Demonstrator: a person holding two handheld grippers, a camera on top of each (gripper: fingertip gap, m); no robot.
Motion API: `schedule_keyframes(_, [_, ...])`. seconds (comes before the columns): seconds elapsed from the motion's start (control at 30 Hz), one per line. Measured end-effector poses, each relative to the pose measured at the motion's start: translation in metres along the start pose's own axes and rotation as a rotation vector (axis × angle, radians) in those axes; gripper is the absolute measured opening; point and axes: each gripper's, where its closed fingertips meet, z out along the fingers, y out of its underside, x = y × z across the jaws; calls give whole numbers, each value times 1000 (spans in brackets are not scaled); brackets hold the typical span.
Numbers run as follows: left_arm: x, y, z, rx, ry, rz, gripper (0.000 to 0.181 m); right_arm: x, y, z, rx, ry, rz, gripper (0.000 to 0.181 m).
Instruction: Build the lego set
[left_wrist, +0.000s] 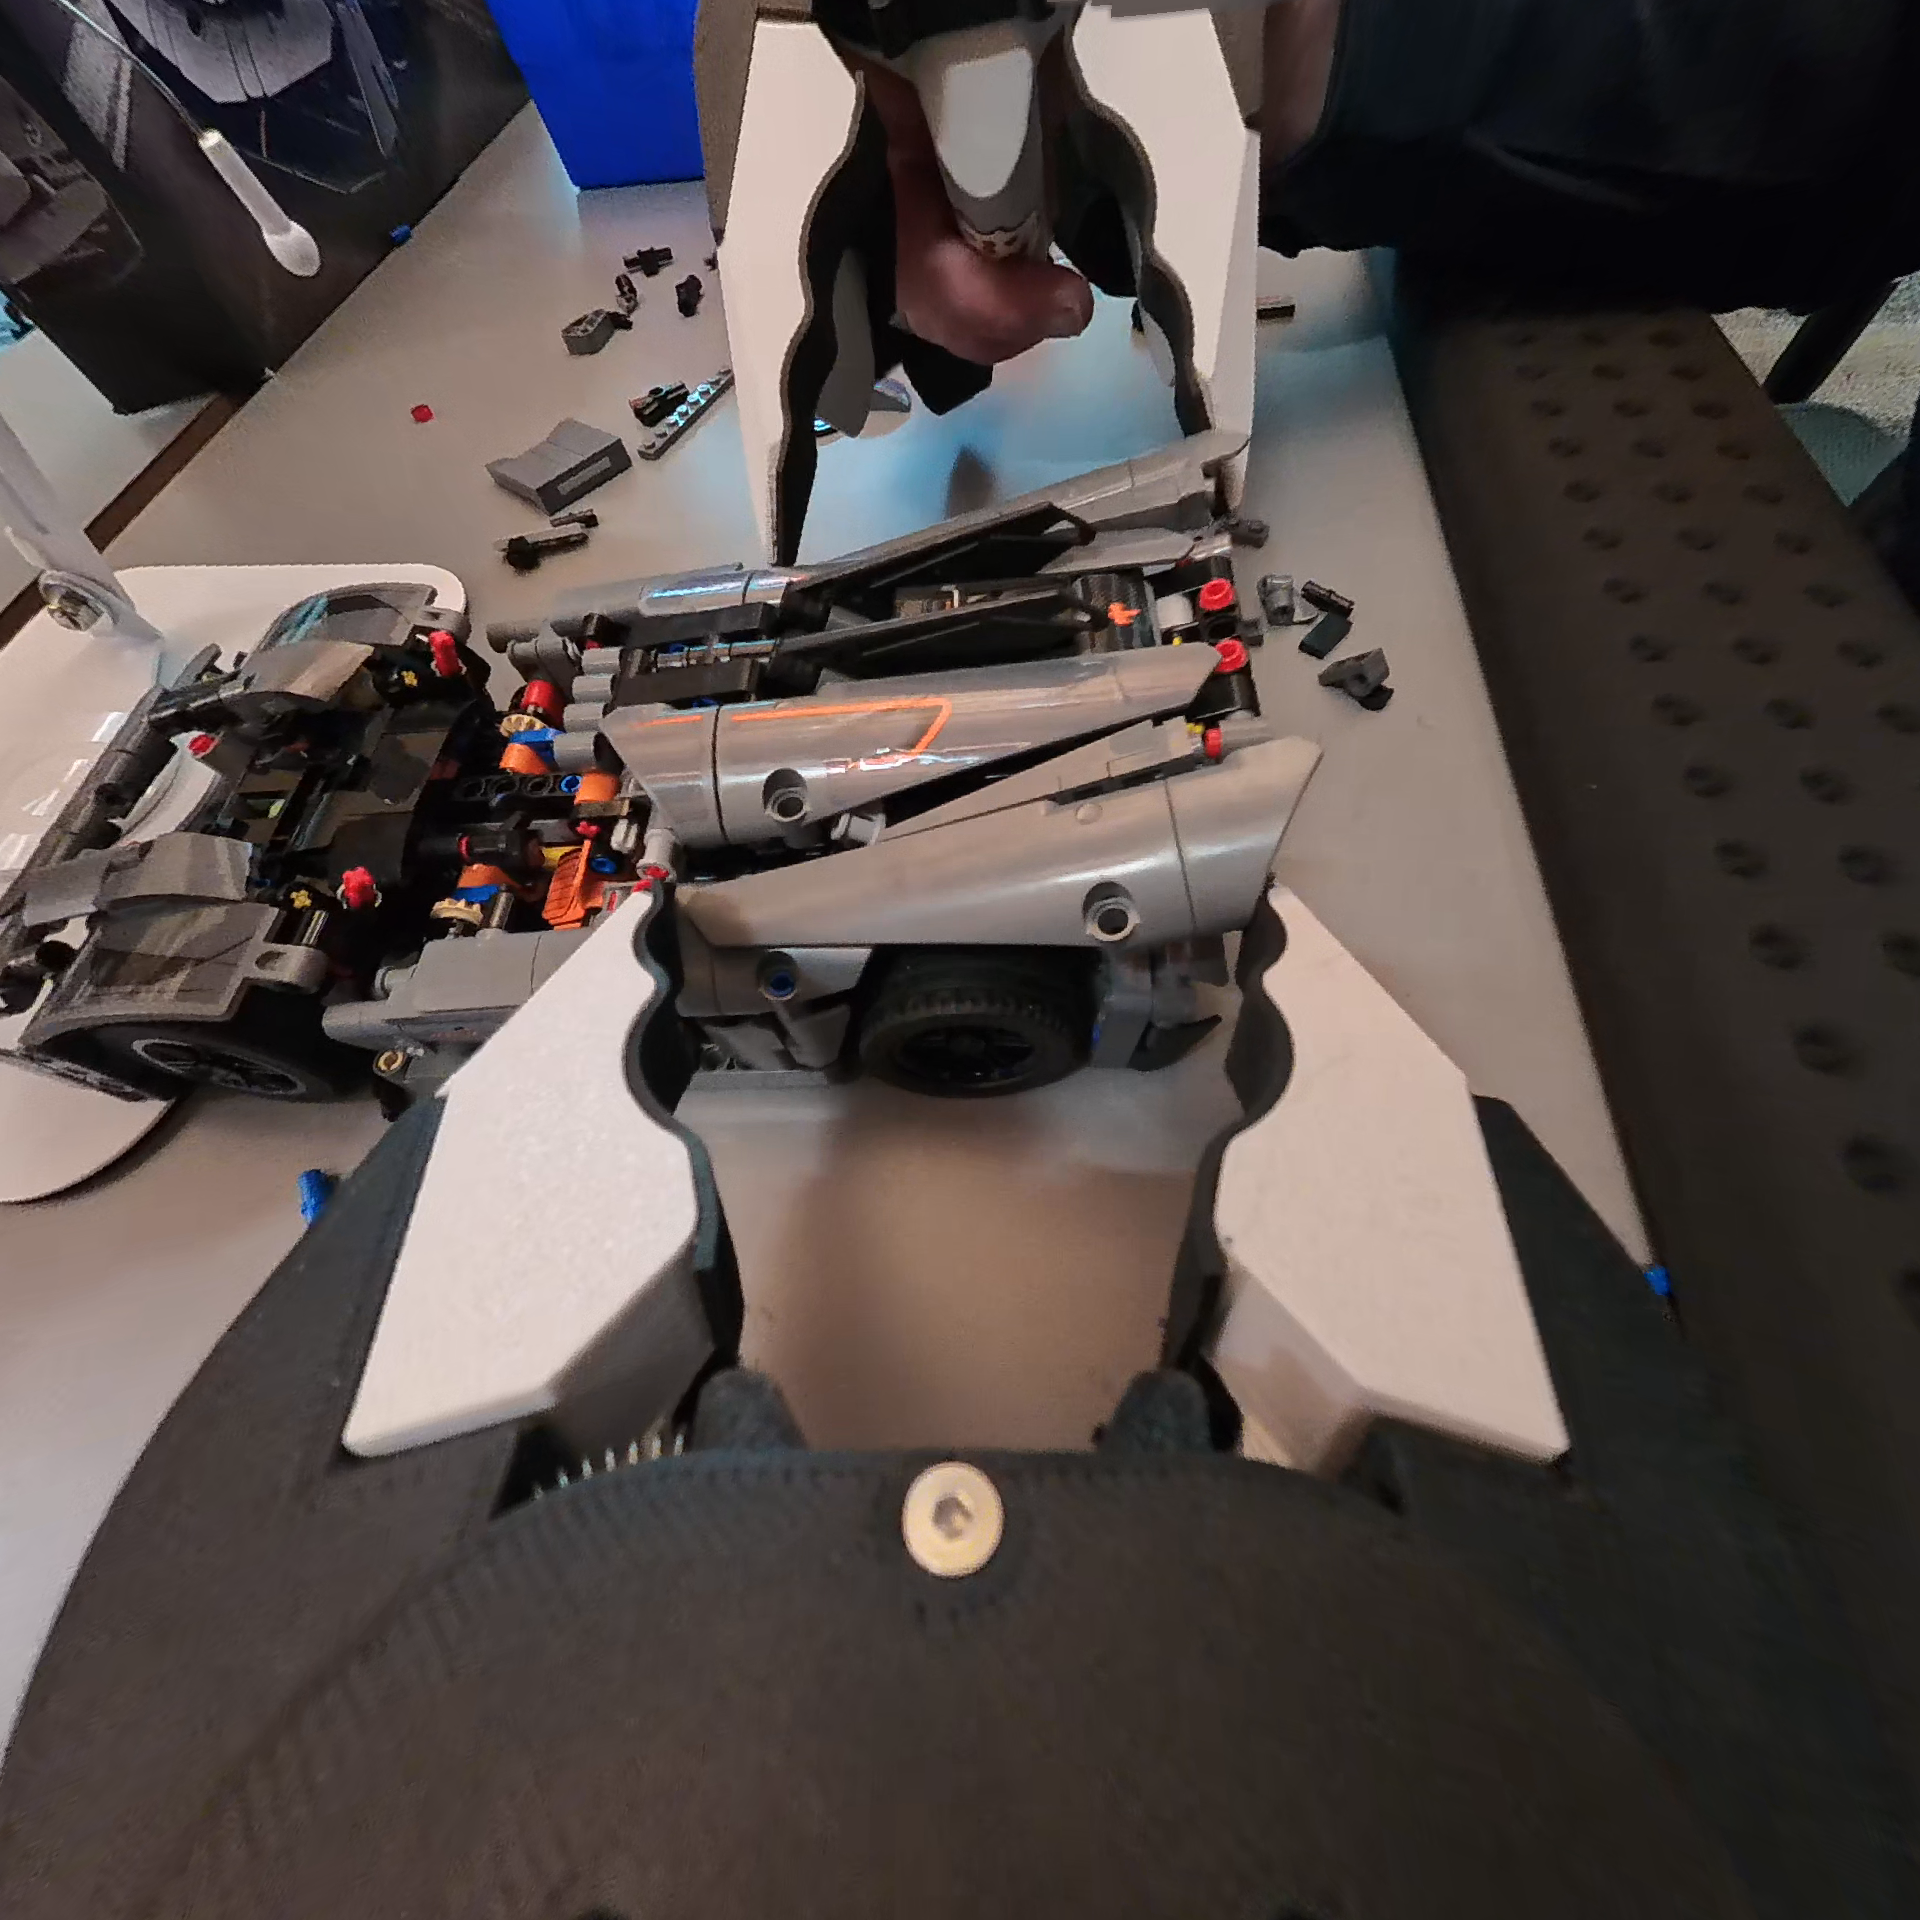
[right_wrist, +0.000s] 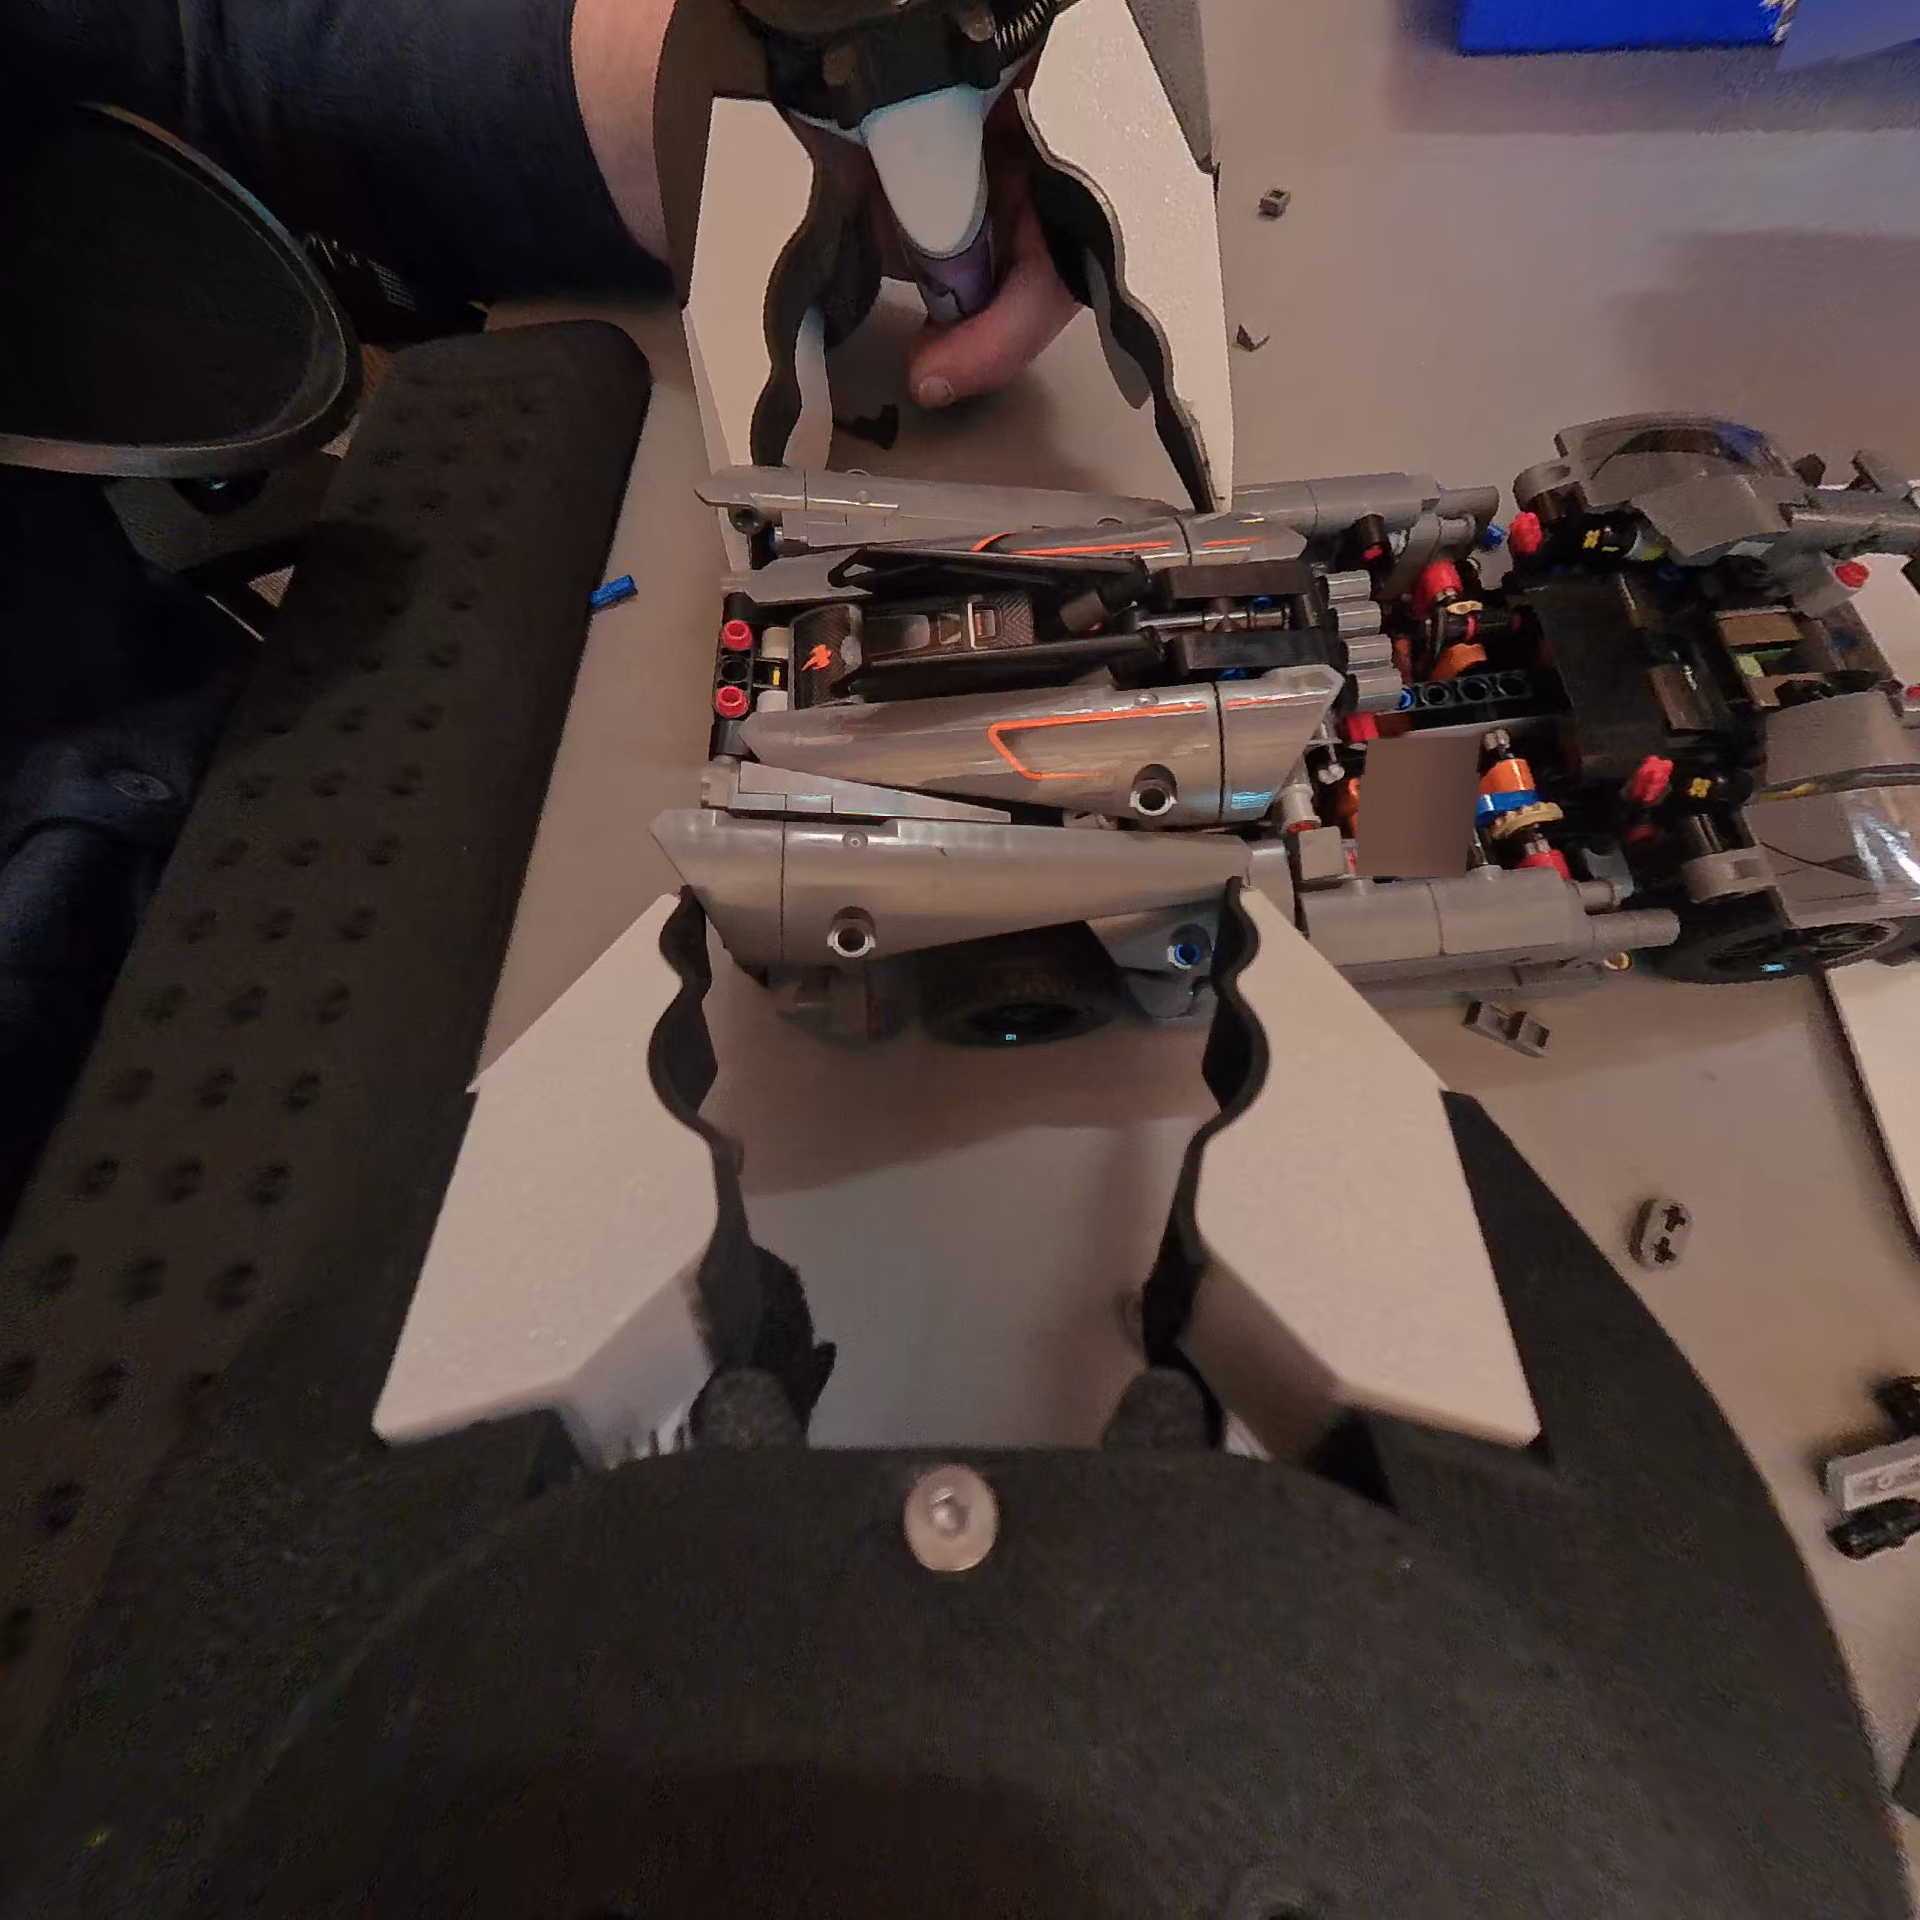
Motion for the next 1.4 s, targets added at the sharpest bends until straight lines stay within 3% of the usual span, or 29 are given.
schedule_keyframes(0.23, [-1, -5, -2, 32, 29, -75, 104, 0, -3, -2, 36, -31, 45, 94])
schedule_keyframes(0.43, [-3, -8, -2, 58, 45, -133, 106, -3, -12, -8, 99, -82, 95, 82])
schedule_keyframes(0.77, [-7, -5, -5, 30, -27, -42, 104, -3, -11, -9, 81, -38, 31, 82])
schedule_keyframes(1.1, [-2, -12, -11, 37, -92, 96, 82, -7, -9, -5, 45, -14, -33, 78])
schedule_keyframes(1.4, [-2, -20, -13, 85, -84, 63, 67, -4, -18, -11, 107, -25, 14, 64])
